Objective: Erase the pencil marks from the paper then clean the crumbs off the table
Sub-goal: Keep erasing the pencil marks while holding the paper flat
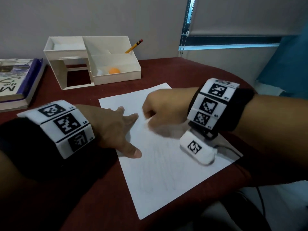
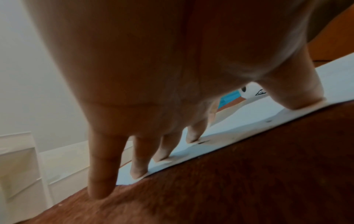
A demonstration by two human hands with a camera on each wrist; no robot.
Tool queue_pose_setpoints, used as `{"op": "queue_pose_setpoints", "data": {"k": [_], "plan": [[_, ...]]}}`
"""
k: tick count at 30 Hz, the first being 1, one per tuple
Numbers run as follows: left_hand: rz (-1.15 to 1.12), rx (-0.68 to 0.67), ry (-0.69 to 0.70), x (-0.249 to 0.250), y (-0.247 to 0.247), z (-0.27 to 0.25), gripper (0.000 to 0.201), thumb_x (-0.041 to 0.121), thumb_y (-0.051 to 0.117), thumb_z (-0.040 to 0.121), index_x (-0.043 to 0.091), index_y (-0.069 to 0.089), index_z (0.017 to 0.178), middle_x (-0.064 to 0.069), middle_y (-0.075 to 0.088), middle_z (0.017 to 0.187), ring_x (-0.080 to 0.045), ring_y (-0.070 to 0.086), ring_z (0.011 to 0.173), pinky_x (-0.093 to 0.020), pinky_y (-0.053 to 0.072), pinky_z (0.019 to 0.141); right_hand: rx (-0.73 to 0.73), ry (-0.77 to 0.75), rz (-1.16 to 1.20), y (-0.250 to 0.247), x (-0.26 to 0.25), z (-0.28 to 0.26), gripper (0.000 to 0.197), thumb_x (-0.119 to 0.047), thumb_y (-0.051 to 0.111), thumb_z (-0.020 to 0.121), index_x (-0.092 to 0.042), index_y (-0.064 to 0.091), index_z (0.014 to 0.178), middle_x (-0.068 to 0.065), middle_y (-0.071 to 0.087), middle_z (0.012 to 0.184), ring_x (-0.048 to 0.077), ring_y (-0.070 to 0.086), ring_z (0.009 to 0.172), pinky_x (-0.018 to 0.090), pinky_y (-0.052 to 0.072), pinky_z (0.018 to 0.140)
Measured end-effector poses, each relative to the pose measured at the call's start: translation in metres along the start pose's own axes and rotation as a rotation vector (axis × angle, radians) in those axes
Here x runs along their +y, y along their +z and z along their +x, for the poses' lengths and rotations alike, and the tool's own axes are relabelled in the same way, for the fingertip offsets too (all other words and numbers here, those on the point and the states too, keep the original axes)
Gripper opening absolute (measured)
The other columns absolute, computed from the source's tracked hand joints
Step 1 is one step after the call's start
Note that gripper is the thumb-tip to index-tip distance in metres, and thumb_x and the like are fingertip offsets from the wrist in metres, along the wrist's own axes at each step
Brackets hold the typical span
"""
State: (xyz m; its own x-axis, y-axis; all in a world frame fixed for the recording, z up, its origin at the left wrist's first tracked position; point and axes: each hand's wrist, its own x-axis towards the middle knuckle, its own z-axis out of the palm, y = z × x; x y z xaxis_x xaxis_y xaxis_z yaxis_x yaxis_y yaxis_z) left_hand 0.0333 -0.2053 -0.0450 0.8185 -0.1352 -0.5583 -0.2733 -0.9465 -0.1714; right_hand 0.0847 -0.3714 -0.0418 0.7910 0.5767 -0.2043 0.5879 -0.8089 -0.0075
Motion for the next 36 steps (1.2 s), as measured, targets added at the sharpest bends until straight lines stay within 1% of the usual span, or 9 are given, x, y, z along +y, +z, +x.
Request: {"op": "queue_pose_setpoints", "data": {"k": [3,9,13,17,19,23,27,32,36], "plan": [[-0.007,-0.006,0.015,0.001,-0.001,0.001,0.110,0.084,0.049,0.070,0.046,-0.018,0.149,-0.008,-0.020,0.162,-0.034,0.009,0.150,-0.053,0.017,0.118,-0.101,-0.116,0.115,0.000,-0.013,-0.007,0.022,-0.042,0.067,0.089,-0.021,0.070,0.082,-0.005,0.068,0.076,0.009,0.061,0.068,0.027,0.052,0.064],[-0.001,-0.003,0.004,-0.006,0.005,0.009,0.120,0.092,0.046,0.062,0.043,-0.021,0.148,-0.003,-0.021,0.161,-0.031,0.007,0.150,-0.056,0.016,0.118,0.024,0.055,0.016,-0.006,0.019,0.003,0.018,-0.035,0.064,0.086,-0.019,0.069,0.080,-0.003,0.070,0.078,0.018,0.066,0.074,0.034,0.057,0.065],[-0.004,0.004,-0.005,-0.002,0.002,0.007,0.114,0.088,0.047,0.068,0.044,-0.019,0.150,-0.006,-0.020,0.162,-0.033,0.009,0.150,-0.055,0.017,0.118,-0.107,-0.089,0.082,-0.001,-0.006,-0.008,0.020,-0.041,0.068,0.088,-0.021,0.071,0.085,-0.006,0.070,0.079,0.006,0.062,0.069,0.024,0.052,0.062],[0.002,0.001,-0.004,-0.003,0.003,0.008,0.118,0.092,0.045,0.064,0.041,-0.020,0.149,-0.005,-0.021,0.161,-0.032,0.008,0.150,-0.057,0.017,0.118,0.060,0.090,-0.065,-0.010,0.024,0.010,0.018,-0.028,0.064,0.086,-0.012,0.071,0.081,0.005,0.071,0.082,0.018,0.063,0.070,0.029,0.053,0.062],[-0.002,0.002,-0.010,-0.003,0.003,0.008,0.118,0.090,0.046,0.065,0.041,-0.020,0.150,-0.005,-0.020,0.161,-0.033,0.008,0.150,-0.056,0.016,0.118,0.024,0.067,-0.043,-0.006,0.017,0.003,0.017,-0.030,0.063,0.087,-0.015,0.071,0.082,0.000,0.070,0.081,0.016,0.064,0.071,0.030,0.054,0.062],[0.004,0.009,-0.005,-0.002,0.003,0.009,0.118,0.089,0.047,0.065,0.040,-0.019,0.150,-0.007,-0.019,0.162,-0.034,0.008,0.150,-0.055,0.016,0.118,-0.084,-0.043,0.057,0.000,0.005,-0.012,0.018,-0.039,0.065,0.089,-0.022,0.069,0.082,-0.008,0.069,0.077,0.004,0.060,0.067,0.017,0.051,0.058],[-0.021,0.006,-0.013,-0.005,0.004,0.010,0.120,0.092,0.048,0.061,0.044,-0.018,0.149,-0.002,-0.020,0.162,-0.031,0.010,0.150,-0.056,0.018,0.118,0.062,0.108,-0.075,-0.008,0.026,-0.002,0.019,-0.031,0.062,0.089,-0.016,0.067,0.078,-0.002,0.067,0.078,0.020,0.064,0.075,0.027,0.050,0.058],[-0.008,0.007,-0.001,-0.002,0.003,0.010,0.118,0.088,0.049,0.066,0.040,-0.018,0.151,-0.007,-0.019,0.162,-0.034,0.011,0.149,-0.056,0.018,0.118,-0.108,-0.046,0.053,-0.001,-0.006,-0.018,0.021,-0.038,0.065,0.089,-0.019,0.070,0.083,-0.004,0.070,0.078,0.008,0.062,0.067,0.026,0.053,0.060],[-0.029,0.005,-0.004,-0.004,0.003,0.010,0.120,0.090,0.049,0.064,0.041,-0.018,0.150,-0.004,-0.021,0.161,-0.032,0.009,0.150,-0.056,0.016,0.118,0.075,0.145,-0.073,-0.008,0.029,0.001,0.024,-0.033,0.061,0.085,-0.012,0.069,0.079,0.003,0.072,0.081,0.022,0.068,0.075,0.037,0.060,0.066]]}}
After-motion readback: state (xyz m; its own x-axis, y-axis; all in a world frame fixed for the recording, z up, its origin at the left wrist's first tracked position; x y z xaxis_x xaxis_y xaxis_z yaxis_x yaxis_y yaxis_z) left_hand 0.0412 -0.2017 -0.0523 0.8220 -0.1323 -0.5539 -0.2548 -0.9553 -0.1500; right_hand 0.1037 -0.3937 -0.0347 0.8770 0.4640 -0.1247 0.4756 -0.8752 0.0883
